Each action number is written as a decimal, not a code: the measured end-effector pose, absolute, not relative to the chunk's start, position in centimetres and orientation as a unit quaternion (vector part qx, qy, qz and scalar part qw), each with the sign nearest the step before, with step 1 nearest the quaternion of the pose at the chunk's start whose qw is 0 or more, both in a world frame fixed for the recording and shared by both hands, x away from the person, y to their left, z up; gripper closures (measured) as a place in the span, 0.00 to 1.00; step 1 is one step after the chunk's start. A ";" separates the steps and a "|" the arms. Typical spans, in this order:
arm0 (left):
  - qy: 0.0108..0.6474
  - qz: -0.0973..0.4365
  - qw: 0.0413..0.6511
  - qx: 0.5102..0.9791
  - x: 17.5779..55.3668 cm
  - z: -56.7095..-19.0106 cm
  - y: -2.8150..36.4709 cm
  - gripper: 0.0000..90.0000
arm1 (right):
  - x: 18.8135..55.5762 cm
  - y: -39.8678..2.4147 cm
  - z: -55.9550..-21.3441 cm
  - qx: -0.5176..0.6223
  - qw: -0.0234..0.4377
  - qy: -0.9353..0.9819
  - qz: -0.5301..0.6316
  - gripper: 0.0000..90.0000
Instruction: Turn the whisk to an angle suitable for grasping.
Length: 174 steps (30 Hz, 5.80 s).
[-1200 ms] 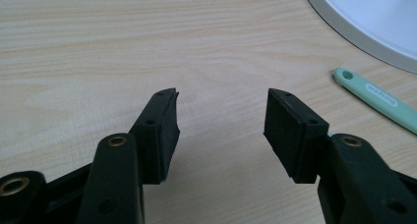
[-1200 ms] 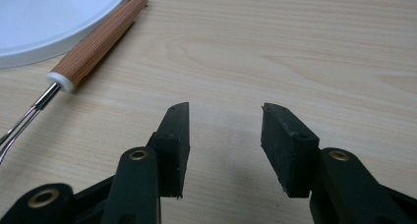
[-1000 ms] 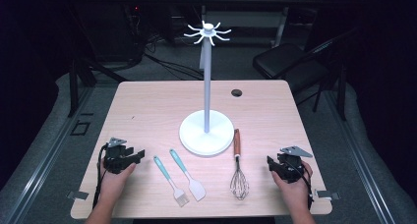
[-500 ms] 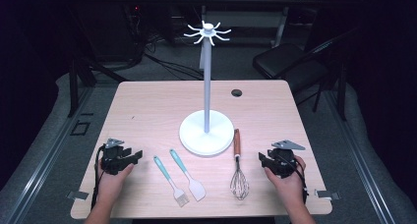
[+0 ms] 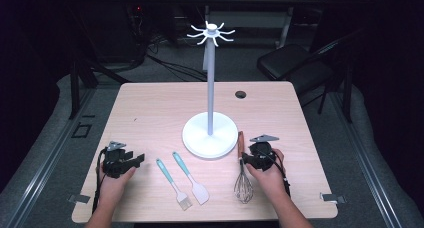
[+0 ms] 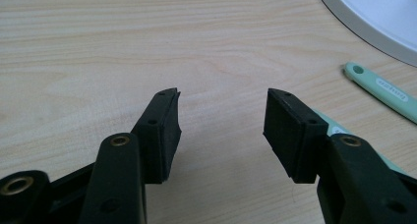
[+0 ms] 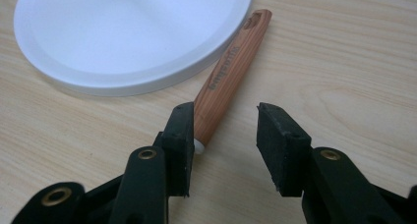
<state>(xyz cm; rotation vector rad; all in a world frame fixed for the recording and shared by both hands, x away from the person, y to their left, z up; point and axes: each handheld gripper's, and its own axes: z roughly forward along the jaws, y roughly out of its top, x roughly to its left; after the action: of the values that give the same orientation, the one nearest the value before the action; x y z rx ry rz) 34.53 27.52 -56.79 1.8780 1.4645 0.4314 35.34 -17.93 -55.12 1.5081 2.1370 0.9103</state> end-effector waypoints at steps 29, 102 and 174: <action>0.564 0.161 0.359 0.726 34.7 -57.0 27.4 0.51 | 38.5 -15.3 -56.2 0.571 0.161 0.771 0.232 0.67; 0.551 0.162 0.375 0.727 34.4 -56.5 27.1 0.53 | 33.2 -21.6 -49.8 0.503 0.164 0.730 0.433 0.81; 0.338 -0.012 0.551 0.763 34.8 -46.8 7.1 0.67 | 30.6 -14.6 -49.4 0.328 0.170 0.769 0.521 0.81</action>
<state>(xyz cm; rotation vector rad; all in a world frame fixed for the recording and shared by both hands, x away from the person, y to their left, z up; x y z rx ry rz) 34.84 7.09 -46.77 1.8044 0.8002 -0.0282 30.59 -14.64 -49.41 0.9308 2.1858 1.4811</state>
